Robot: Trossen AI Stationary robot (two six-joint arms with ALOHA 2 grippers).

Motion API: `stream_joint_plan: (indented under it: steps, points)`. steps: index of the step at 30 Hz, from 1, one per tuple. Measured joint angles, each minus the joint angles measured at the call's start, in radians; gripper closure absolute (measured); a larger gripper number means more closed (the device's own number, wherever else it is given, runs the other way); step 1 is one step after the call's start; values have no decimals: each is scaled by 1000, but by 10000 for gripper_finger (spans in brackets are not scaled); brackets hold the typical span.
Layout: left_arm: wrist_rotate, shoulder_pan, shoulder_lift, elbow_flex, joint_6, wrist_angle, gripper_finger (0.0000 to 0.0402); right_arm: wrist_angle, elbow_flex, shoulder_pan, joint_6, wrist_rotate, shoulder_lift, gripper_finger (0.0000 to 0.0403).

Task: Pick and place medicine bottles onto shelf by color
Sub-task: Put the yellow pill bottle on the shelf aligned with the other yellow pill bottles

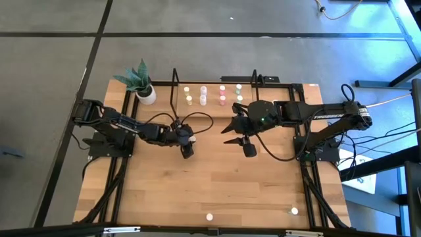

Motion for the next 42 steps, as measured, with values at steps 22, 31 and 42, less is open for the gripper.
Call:
stream_joint_plan:
  steps: [22,31,42]
  points:
    - [31,0,-54,4,-110,-4,311,-1,0,0,-2,0,0,219]
    - [2,41,-155,181,-73,-240,311,-2,0,0,-3,0,0,219]
    - [-51,211,-158,451,-52,-569,310,-2,0,0,-3,1,0,219]
